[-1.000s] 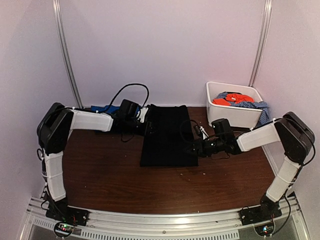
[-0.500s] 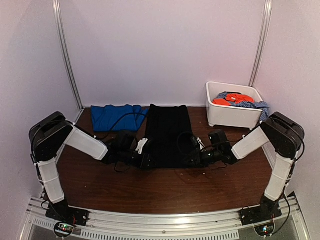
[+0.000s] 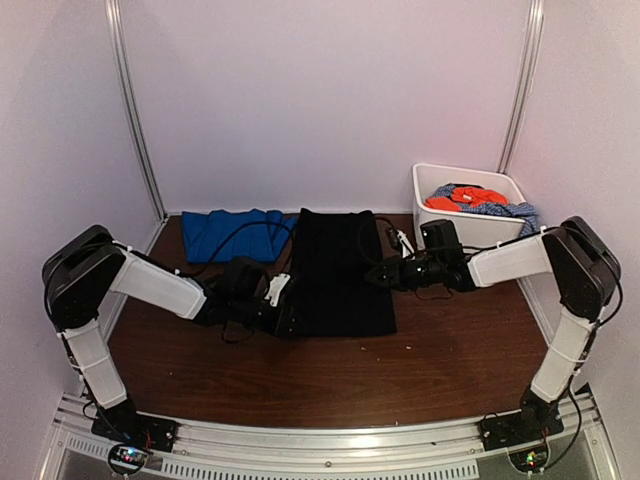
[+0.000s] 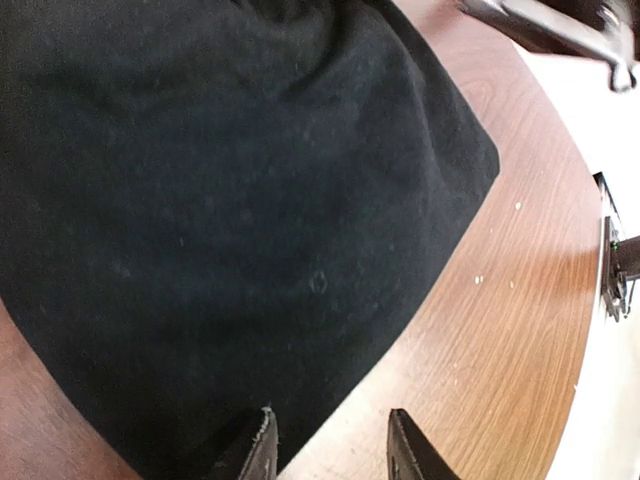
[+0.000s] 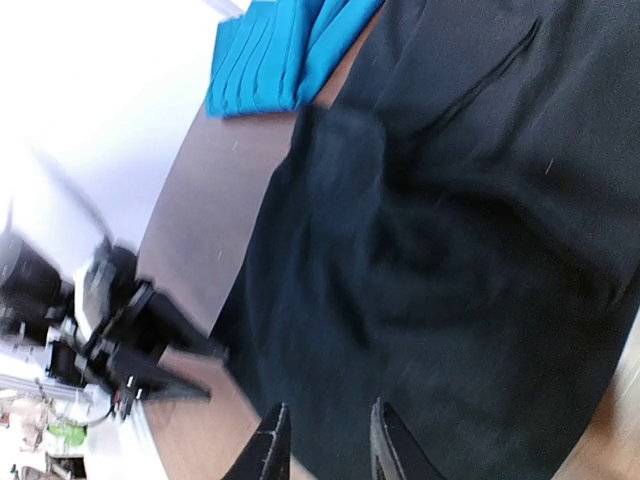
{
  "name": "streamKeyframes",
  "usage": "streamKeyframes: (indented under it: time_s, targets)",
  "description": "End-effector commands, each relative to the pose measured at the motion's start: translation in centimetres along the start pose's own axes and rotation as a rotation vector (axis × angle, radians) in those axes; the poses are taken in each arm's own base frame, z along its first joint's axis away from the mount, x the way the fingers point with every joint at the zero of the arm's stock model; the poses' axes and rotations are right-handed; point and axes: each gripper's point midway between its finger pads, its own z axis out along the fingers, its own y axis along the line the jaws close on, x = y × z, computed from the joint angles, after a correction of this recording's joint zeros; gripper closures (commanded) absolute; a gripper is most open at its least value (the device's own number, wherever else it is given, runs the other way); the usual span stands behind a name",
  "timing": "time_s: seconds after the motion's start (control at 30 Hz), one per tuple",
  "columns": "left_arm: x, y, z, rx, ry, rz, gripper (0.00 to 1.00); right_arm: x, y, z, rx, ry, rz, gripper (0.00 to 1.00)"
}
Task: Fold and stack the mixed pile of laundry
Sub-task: Smooth out the 2/3-rectangle-folded T-shirt at the center of the board.
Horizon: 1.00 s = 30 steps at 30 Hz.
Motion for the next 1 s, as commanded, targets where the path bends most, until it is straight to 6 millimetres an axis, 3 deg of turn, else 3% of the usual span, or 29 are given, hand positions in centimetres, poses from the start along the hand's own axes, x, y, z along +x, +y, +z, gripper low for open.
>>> streamKeyframes:
  time_s: [0.0, 0.13, 0.27, 0.43, 0.53, 0.63, 0.73, 0.83, 0.97]
  targets:
    - [-2.3, -0.5, -0.7, -0.009, -0.048, 0.041, 0.62, -1.4, -4.7, 2.0, 0.107, 0.015, 0.011, 0.74]
    - [-2.6, -0.6, -0.6, -0.009, -0.054, 0.038, 0.62, -3.7, -6.5, 4.0, 0.09, 0.005, 0.009, 0.77]
    - [-2.3, -0.1, -0.6, -0.024, -0.058, 0.025, 0.62, -7.7, -8.6, 4.2, 0.141, -0.069, -0.018, 0.77]
    - [-1.4, 0.7, -0.4, -0.042, -0.051, 0.003, 0.61, -13.9, -7.7, 3.8, 0.151, -0.173, -0.085, 0.76]
    - [-1.1, 1.8, -0.6, -0.078, -0.05, -0.027, 0.61, -15.0, -8.0, 4.3, 0.167, -0.166, -0.101, 0.74]
    - [-0.9, 2.5, -1.7, -0.118, -0.062, -0.062, 0.59, -13.7, -7.5, 3.6, 0.171, -0.123, -0.096, 0.71]
    - [-0.2, 2.8, -3.5, -0.168, -0.063, -0.074, 0.56, -11.3, -4.8, 0.2, 0.155, -0.116, -0.092, 0.64]
    - [1.4, 2.9, -4.2, -0.175, -0.028, -0.096, 0.55, -6.3, -3.2, -2.5, 0.139, -0.063, -0.046, 0.58]
    - [2.8, 2.7, -3.9, -0.139, -0.011, -0.138, 0.55, 0.0, -3.3, -4.3, 0.175, 0.02, 0.02, 0.56]
